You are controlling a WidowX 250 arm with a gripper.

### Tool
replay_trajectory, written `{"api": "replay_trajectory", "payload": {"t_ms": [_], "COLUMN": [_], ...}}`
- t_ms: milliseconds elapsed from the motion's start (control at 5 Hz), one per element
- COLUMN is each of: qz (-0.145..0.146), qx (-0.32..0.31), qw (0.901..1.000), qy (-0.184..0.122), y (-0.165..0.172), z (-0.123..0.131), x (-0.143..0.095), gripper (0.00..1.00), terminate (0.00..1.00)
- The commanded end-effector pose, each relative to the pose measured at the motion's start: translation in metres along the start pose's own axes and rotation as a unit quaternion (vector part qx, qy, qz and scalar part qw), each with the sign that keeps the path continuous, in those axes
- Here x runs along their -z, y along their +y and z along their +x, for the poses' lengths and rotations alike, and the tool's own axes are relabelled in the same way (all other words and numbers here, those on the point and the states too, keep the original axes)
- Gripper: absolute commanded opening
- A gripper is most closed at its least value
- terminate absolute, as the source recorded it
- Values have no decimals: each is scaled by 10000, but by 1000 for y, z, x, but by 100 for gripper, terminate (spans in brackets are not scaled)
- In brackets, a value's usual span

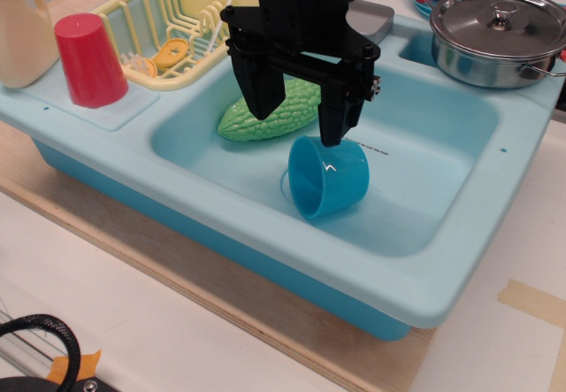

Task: Flip cup upright

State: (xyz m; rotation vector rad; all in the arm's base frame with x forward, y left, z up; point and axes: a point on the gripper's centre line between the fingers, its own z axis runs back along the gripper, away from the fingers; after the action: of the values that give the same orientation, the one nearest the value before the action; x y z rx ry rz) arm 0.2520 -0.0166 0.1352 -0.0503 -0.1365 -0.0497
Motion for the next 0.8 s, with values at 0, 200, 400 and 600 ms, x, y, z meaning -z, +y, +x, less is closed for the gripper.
{"api": "replay_trajectory", "payload": {"t_ms": [0, 200, 400, 600], "qz": [0, -132, -384, -678], "qx": [0, -668, -1141, -1509], "qw": [10000, 9970, 9894, 9771], "qy": [0, -361, -812, -1335], "y": [0, -1, -1, -3], "z": [0, -5, -12, -11], "x": [0, 0, 4, 6], "gripper": [100, 100, 100, 100], "terminate": [0, 0, 0, 0]}}
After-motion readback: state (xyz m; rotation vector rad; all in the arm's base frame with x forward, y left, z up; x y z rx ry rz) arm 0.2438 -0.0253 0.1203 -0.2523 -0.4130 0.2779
